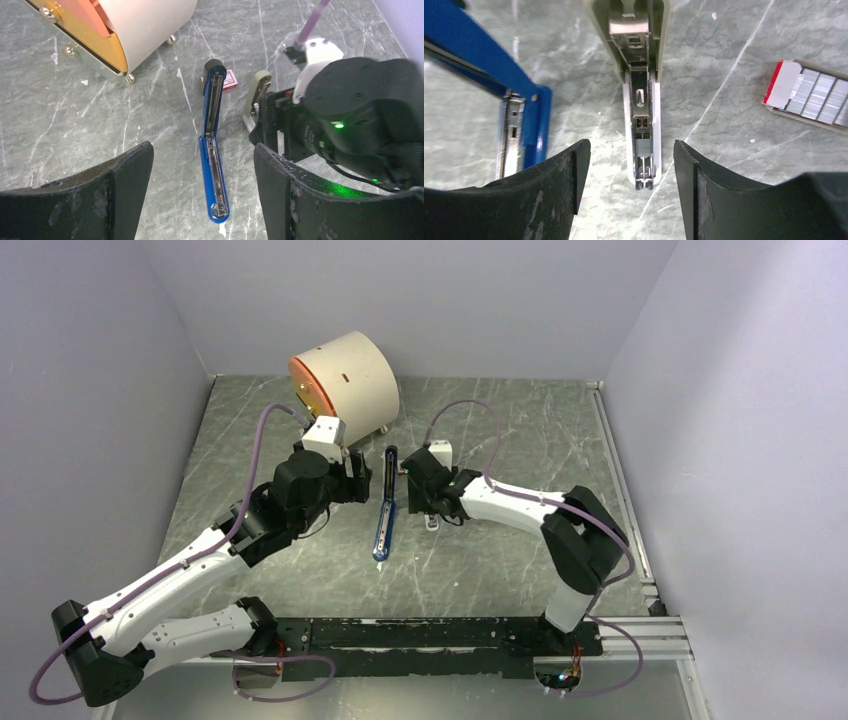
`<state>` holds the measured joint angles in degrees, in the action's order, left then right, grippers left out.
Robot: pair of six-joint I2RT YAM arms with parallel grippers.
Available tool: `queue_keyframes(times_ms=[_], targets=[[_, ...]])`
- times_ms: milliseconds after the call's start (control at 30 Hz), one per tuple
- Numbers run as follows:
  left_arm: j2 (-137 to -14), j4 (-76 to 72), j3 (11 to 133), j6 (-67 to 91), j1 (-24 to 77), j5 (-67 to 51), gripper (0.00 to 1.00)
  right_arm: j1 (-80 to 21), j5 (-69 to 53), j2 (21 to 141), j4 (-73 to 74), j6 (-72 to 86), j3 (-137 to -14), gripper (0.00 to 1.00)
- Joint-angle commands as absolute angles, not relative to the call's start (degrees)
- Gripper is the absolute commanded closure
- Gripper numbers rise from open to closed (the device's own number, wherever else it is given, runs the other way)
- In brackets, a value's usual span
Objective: Load the staples into the stapler
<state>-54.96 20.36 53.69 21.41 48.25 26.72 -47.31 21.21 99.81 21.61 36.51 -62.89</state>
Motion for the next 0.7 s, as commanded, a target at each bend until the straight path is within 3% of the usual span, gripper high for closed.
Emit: queue_keyframes(times_ms=[0, 100, 333, 667], targets=[[-54.3, 20.3, 54.1, 21.2, 48.2, 27.9, 0.22, -47.2, 21.9, 93.5, 22.6, 35.2, -63.9, 0.34], [-54.3, 20.5, 54.3, 21.3, 48.2, 27.9, 0.22, -46.5, 23.9, 89.5, 23.0, 35.4, -62.6, 0.37], [-54.1, 20.6, 54.3, 21.5, 48.2, 27.6, 0.22, -37.8, 26.6, 83.4, 24.4, 35.9, -58.6, 0.68], [-54.4, 20.5, 54.3, 21.5, 48.2, 27.3, 0.22, -27.4, 22.3, 88.6, 22.6, 34.5, -56.2, 0.83]])
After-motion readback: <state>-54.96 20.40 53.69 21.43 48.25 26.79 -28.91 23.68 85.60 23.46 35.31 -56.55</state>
